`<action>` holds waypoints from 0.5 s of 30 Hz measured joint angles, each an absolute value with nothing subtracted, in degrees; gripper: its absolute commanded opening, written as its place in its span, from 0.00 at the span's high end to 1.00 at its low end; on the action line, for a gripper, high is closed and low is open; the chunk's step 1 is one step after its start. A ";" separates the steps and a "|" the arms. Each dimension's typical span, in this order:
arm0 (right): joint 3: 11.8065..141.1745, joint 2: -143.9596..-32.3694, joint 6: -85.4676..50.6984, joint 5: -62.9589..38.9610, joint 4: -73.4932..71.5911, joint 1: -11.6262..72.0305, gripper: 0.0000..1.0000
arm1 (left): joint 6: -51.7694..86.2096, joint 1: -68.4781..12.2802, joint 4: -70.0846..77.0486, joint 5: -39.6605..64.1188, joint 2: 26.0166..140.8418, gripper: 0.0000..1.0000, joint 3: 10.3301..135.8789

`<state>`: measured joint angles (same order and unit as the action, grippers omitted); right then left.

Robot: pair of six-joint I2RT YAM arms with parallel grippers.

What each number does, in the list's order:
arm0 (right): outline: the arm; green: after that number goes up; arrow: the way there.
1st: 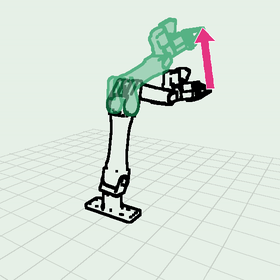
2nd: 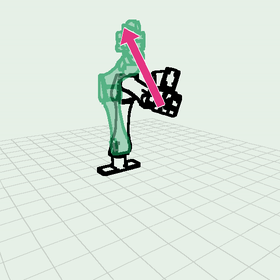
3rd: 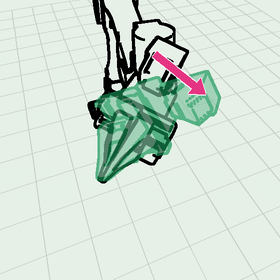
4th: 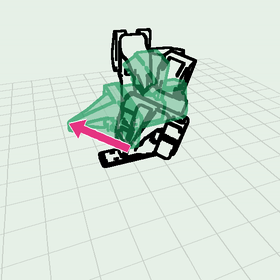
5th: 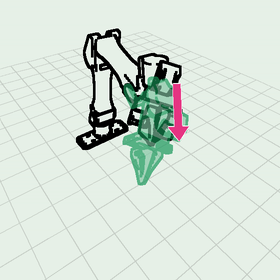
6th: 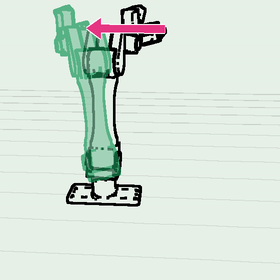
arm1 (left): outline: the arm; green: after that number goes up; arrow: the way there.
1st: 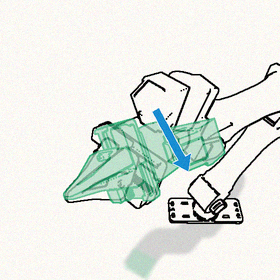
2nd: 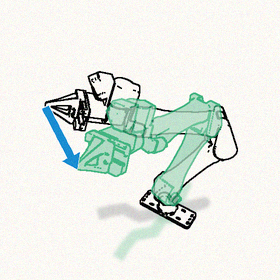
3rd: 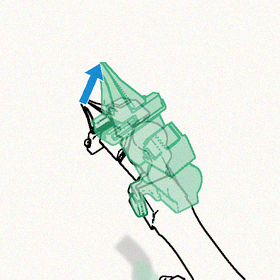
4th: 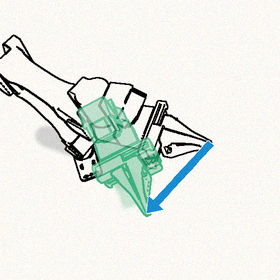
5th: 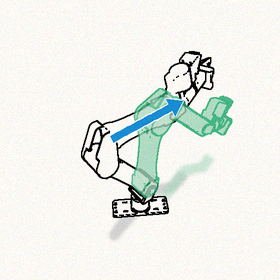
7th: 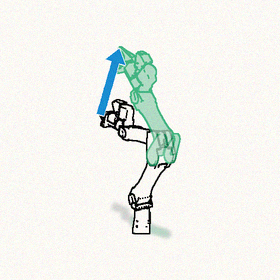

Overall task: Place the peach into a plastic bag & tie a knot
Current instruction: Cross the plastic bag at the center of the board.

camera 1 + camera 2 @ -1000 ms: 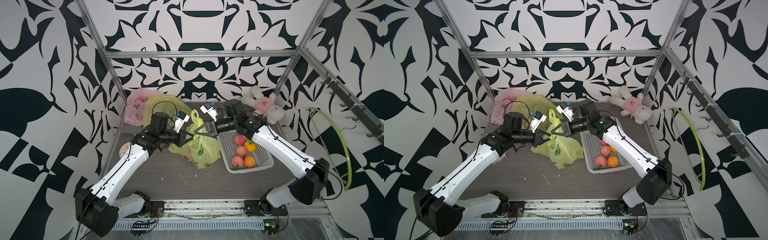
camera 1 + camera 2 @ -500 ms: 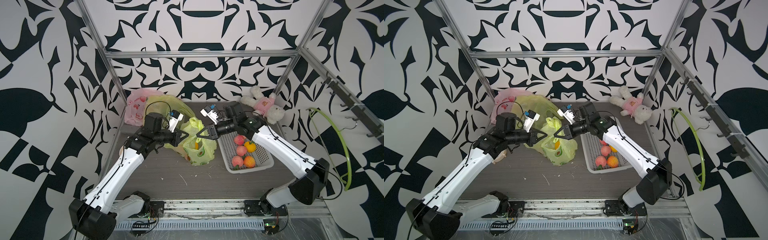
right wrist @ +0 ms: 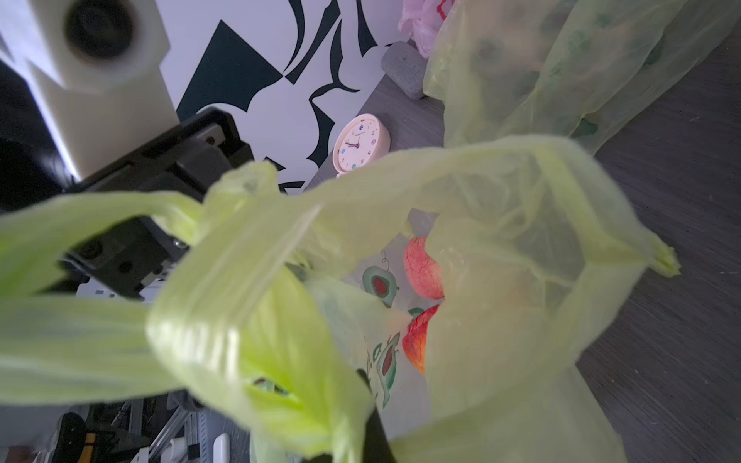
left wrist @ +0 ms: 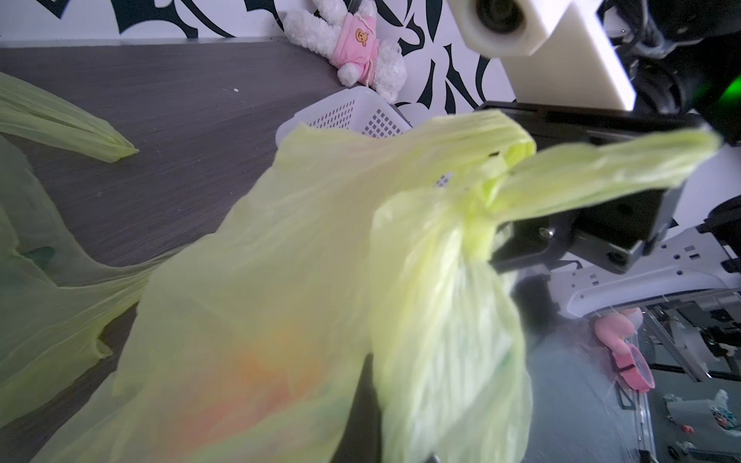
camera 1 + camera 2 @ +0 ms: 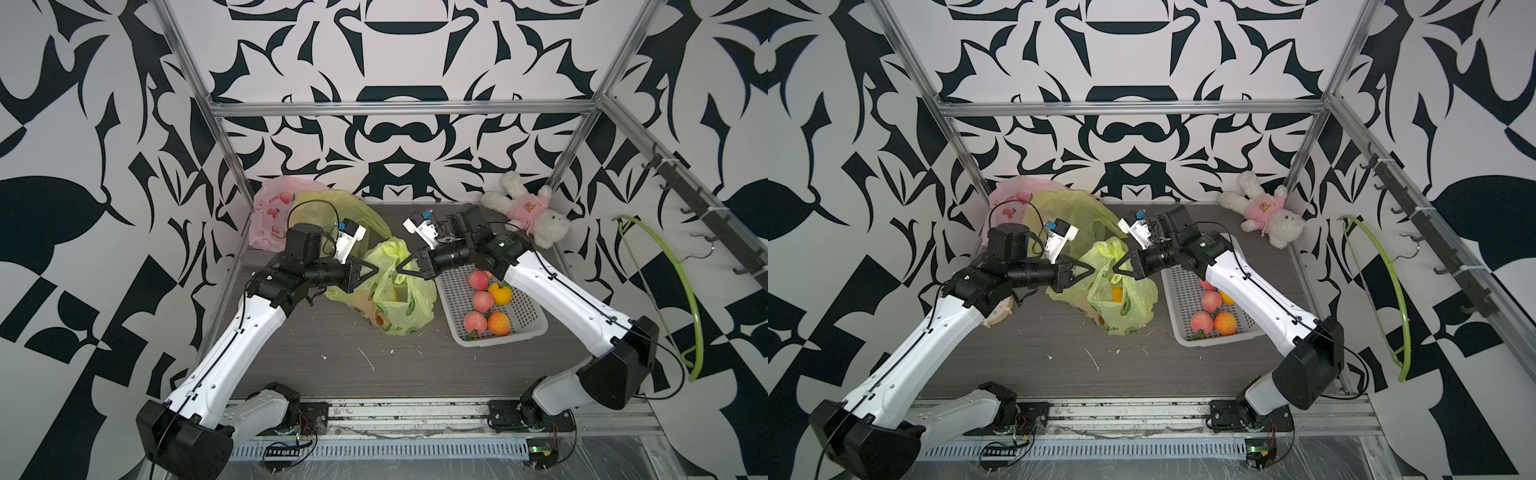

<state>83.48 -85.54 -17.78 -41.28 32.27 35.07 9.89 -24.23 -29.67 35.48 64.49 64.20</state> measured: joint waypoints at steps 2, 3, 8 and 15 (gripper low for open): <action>82.72 -85.34 -19.03 -39.16 30.39 35.07 1.00 | 10.44 -24.56 -29.82 36.12 64.75 1.00 64.07; 82.08 -85.08 -19.68 -37.69 29.26 35.07 1.00 | 10.68 -24.73 -29.80 36.38 64.73 1.00 63.90; 79.92 -83.50 -23.00 -32.18 24.53 35.07 1.00 | 12.32 -26.79 -29.23 37.50 64.51 1.00 62.13; 79.83 -83.20 -26.04 -25.61 16.93 37.60 1.00 | 15.68 -32.73 -24.95 36.71 64.62 1.00 60.10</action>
